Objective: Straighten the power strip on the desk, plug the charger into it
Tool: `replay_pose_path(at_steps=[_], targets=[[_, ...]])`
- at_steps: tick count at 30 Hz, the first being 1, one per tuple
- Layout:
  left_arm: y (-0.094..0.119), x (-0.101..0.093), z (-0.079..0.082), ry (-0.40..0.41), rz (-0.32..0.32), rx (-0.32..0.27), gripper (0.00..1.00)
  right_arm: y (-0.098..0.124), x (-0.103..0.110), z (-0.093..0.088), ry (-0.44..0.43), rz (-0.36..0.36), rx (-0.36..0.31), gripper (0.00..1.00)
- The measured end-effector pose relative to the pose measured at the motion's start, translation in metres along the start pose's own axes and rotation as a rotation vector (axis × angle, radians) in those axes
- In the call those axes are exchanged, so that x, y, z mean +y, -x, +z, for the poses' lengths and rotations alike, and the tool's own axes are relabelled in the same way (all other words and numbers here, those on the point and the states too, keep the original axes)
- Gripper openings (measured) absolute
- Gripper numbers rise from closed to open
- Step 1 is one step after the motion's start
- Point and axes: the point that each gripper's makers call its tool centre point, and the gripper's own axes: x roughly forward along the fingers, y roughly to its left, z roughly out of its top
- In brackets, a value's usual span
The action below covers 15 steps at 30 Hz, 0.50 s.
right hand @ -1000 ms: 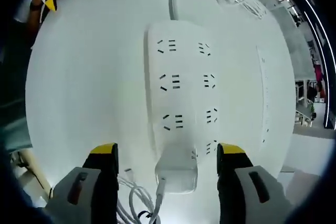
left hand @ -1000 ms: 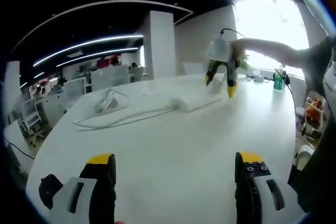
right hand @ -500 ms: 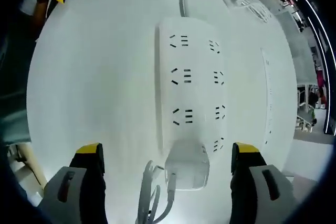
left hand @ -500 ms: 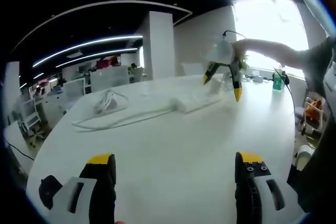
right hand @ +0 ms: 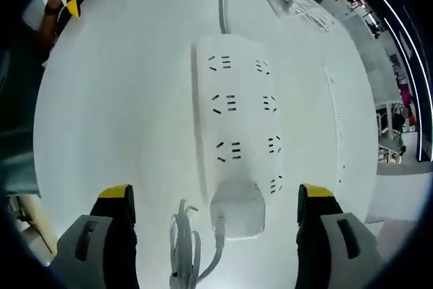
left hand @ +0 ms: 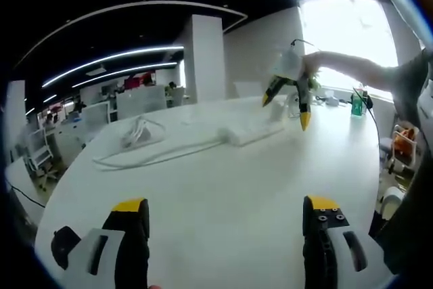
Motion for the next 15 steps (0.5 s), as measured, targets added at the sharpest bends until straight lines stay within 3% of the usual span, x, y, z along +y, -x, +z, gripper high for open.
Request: replay_pose_path(at_steps=[9,15], targets=[[0.000,0.000,0.001,-0.003,0.002,0.005,0.97,0.008,-0.008,0.002,-0.080,-0.022,-0.109,0.99],[0.000,-0.005,0.003,-0.011,0.000,0.005,0.97,0.013,-0.015,-0.005,-0.144,-0.097,-0.171,0.99]])
